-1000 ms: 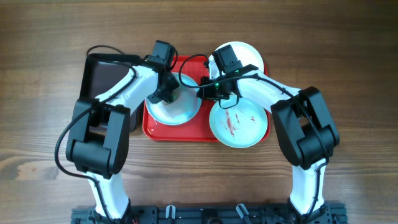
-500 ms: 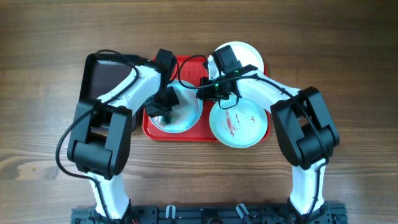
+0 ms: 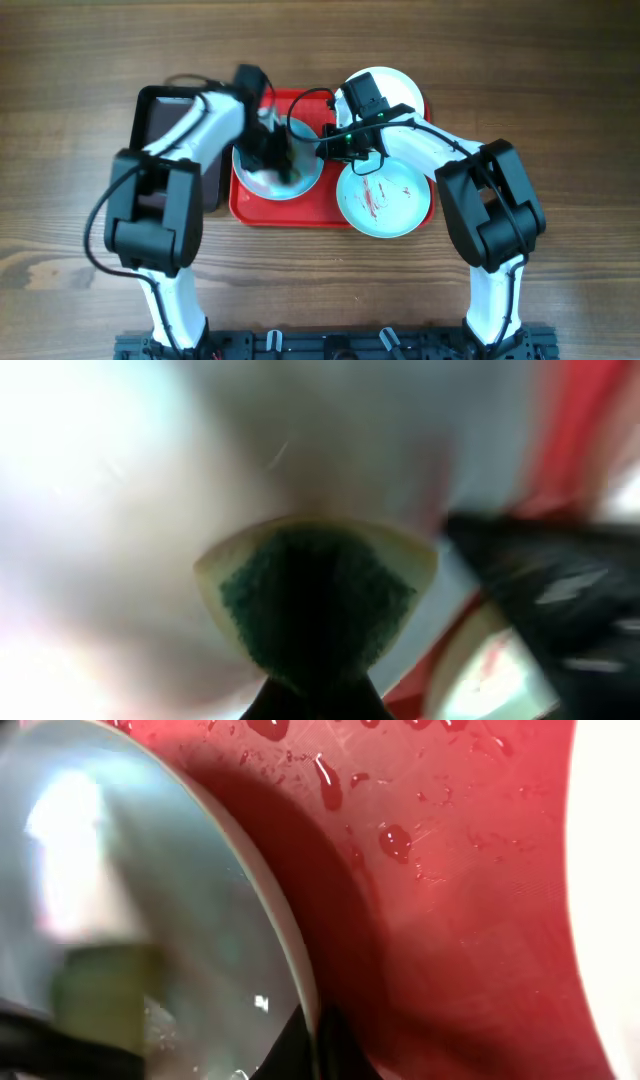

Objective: Clean dirty plates on tray and stack at the side
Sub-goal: 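Raise the sponge with the left gripper back toward the black tray, then lift the cleaned plate by its rim with the right gripper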

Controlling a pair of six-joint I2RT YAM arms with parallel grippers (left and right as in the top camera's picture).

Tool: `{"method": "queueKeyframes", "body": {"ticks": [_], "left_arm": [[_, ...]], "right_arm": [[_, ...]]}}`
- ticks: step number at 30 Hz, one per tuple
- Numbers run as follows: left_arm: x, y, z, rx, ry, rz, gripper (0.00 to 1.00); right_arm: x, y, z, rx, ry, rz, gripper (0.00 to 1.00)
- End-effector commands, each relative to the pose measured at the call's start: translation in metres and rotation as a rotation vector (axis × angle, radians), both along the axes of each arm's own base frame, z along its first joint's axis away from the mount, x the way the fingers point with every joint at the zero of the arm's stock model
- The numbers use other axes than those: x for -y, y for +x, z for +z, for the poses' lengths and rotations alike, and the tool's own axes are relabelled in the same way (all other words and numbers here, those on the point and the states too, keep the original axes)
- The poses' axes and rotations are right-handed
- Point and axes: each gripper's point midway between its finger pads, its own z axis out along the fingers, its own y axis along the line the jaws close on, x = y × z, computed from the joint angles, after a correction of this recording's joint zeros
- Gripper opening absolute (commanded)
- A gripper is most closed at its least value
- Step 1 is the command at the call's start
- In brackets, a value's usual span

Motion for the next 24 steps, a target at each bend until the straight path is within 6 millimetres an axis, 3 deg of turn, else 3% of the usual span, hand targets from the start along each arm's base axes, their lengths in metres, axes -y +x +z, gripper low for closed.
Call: {"method": "queueKeyframes", "body": {"ticks": [1, 5, 9, 17, 24], "left_arm": [[-0.02, 0.05, 0.058, 0.168, -0.025, 0.045, 0.04], [-0.048, 0.068, 0.097, 0.249, 0.015, 0.106, 0.04], [-0.074, 0.068, 0.114, 0.283, 0.063, 0.154, 0.04], [-0.127, 0.044, 0.101, 0.19, 0.324, 0.198, 0.04], [-0.132, 0.036, 0.097, 0.16, 0.358, 0.194, 0.04]], "right_arm": [[0.007, -0.004, -0.02, -0.044, -0.034, -0.024, 0.04], [0.008, -0.005, -0.02, -0.047, -0.035, -0.024, 0.04], [0.008, -0.009, -0.021, -0.071, -0.035, -0.021, 0.04], [0.008, -0.03, -0.026, -0.141, -0.071, -0.003, 0.04], [0.003, -0.032, -0.023, -0.142, -0.073, -0.011, 0.04]]}}
